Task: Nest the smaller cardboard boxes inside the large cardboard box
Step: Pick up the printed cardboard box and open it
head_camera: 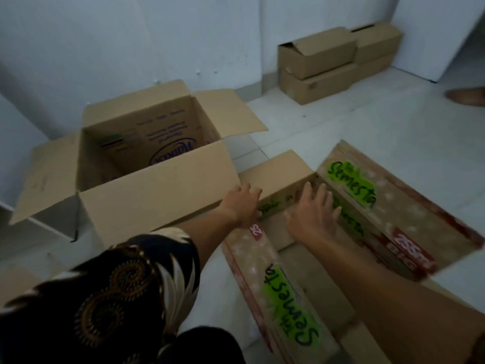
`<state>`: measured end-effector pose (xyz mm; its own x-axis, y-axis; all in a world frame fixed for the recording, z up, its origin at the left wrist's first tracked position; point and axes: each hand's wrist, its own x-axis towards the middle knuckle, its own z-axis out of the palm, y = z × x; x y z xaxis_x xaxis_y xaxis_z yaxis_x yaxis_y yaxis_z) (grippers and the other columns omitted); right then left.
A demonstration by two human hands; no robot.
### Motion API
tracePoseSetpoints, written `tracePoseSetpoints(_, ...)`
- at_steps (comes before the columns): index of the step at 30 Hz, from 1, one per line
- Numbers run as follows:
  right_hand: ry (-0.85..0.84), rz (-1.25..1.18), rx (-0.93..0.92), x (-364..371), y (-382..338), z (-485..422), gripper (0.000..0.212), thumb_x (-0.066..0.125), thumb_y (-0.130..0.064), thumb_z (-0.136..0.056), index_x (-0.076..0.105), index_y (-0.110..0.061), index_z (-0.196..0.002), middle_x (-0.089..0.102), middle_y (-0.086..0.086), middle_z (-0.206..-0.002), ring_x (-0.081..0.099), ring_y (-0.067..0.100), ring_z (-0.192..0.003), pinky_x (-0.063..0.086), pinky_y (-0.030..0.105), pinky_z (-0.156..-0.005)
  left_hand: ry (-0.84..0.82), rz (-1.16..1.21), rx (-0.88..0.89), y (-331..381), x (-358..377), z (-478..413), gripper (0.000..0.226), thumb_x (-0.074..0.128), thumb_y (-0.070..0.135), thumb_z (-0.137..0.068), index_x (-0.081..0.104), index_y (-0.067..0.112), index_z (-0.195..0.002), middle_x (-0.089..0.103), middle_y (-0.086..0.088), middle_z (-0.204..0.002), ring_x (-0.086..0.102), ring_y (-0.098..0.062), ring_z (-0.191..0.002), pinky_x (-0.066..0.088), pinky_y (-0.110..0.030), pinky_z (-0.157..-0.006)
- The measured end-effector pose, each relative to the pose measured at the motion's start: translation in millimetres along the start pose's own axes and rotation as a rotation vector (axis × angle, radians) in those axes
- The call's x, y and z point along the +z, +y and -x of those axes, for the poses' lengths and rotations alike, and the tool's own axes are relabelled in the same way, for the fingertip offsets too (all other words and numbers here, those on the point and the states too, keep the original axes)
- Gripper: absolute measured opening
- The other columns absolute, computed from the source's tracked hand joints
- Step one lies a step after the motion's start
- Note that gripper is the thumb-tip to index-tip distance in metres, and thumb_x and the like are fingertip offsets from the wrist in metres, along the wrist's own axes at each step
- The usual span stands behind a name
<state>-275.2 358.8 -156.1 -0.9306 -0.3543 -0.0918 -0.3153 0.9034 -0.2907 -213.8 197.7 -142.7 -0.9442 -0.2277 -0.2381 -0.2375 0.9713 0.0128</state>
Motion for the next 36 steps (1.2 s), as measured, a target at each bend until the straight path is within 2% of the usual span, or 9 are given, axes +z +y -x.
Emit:
tracePoseSetpoints(6, 0.008, 0.141, 0.317, 0.9, 62.2, 52.0, 0.085, 0.060, -0.043, -0.083, 0.019, -0.012, -0.151, 0.004, 0.025, -0.159, 0.002, 0.043, -0.144, 0.004, 0.064, -0.113, -0.063, -0.136, 0.013, 25.9, 14.2, -29.9, 0.071, 0.054, 0.052, -0.090, 0.027, 0.017, -0.146, 0.033, -0.022, -0.143, 0.040, -0.043, -0.126, 0.039, -0.051, -0.101)
tracePoseSetpoints(9, -0.009, 0.172, 0.479, 4.1, 86.0, 75.9, 0.087, 0.061, -0.040, -0.079, 0.020, -0.011, -0.150, -0.003, 0.026, -0.158, -0.003, 0.045, -0.143, 0.001, 0.066, -0.110, -0.067, -0.145, -0.029, 30.0, 25.6, -36.4, 0.075, 0.059, 0.054, -0.085, 0.029, 0.020, -0.144, 0.034, -0.023, -0.138, 0.039, -0.045, -0.124, 0.038, -0.053, -0.100)
tracePoseSetpoints(15, -0.103, 0.039, 0.691, 28.6, 129.5, 102.4, 0.112, 0.070, -0.055, -0.073, -0.002, -0.026, -0.154, -0.032, 0.017, -0.154, -0.015, 0.045, -0.142, 0.008, 0.078, -0.103, -0.129, -0.087, -0.071, 29.4, 53.0, -31.9, 0.079, 0.059, 0.046, -0.087, 0.020, 0.018, -0.149, 0.028, -0.021, -0.145, 0.033, -0.041, -0.130, 0.033, -0.054, -0.106)
tracePoseSetpoints(18, -0.109, -0.032, 0.690, 47.7, 146.4, 101.7, 0.102, 0.063, -0.044, -0.083, -0.009, -0.028, -0.153, -0.030, 0.014, -0.155, -0.013, 0.044, -0.143, 0.017, 0.076, -0.103, -0.113, -0.087, -0.063, 27.4, 63.5, -29.3, 0.084, 0.059, 0.046, -0.088, 0.014, 0.017, -0.152, 0.024, -0.021, -0.149, 0.031, -0.042, -0.133, 0.029, -0.055, -0.109)
tracePoseSetpoints(21, -0.068, -0.105, 0.643, 58.8, 161.6, 93.9, 0.089, 0.058, -0.023, -0.090, -0.004, -0.024, -0.154, -0.029, 0.013, -0.157, -0.011, 0.042, -0.144, 0.026, 0.069, -0.105, -0.101, -0.132, -0.058, 32.9, 70.4, -26.1, 0.085, 0.054, 0.053, -0.089, 0.010, 0.020, -0.153, 0.027, -0.026, -0.144, 0.032, -0.046, -0.130, 0.031, -0.056, -0.108)
tracePoseSetpoints(25, -0.056, -0.143, 0.572, 53.3, 189.1, 73.8, 0.101, 0.063, -0.004, -0.085, -0.009, -0.023, -0.153, -0.030, 0.009, -0.157, -0.009, 0.039, -0.145, 0.028, 0.064, -0.107, -0.062, -0.194, -0.090, 43.9, 79.4, -18.3, 0.088, 0.045, 0.063, -0.088, -0.001, 0.027, -0.154, 0.031, -0.026, -0.138, 0.037, -0.045, -0.123, 0.036, -0.052, -0.100)
tracePoseSetpoints(31, -0.098, -0.114, 0.441, 31.9, 232.8, 42.2, 0.113, 0.059, 0.013, -0.080, -0.018, -0.028, -0.151, -0.028, 0.007, -0.158, -0.005, 0.039, -0.146, 0.033, 0.058, -0.108, -0.104, -0.185, -0.085, 50.9, 92.4, 6.1, 0.093, 0.040, 0.068, -0.088, -0.013, 0.028, -0.152, 0.037, -0.021, -0.129, 0.053, -0.036, -0.104, 0.043, -0.044, -0.083)
tracePoseSetpoints(34, -0.063, -0.096, 0.352, 23.9, 246.0, 26.4, 0.110, 0.056, 0.013, -0.082, -0.019, -0.030, -0.150, -0.020, 0.008, -0.160, -0.002, 0.036, -0.147, 0.029, 0.054, -0.110, -0.140, -0.079, -0.068, 54.2, 102.9, 24.3, 0.094, 0.043, 0.061, -0.091, -0.024, 0.028, -0.149, 0.042, -0.020, -0.128, 0.061, -0.033, -0.091, 0.045, -0.041, -0.069)
tracePoseSetpoints(36, -0.033, -0.071, 0.278, 20.9, 251.9, 17.4, 0.108, 0.058, 0.009, -0.081, -0.016, -0.025, -0.151, -0.009, 0.012, -0.162, 0.009, 0.036, -0.146, 0.031, 0.053, -0.108, -0.146, -0.038, -0.058, 57.8, 108.4, 35.4, 0.093, 0.043, 0.056, -0.093, -0.026, 0.026, -0.148, 0.047, -0.019, -0.125, 0.062, -0.031, -0.086, 0.049, -0.041, -0.068)
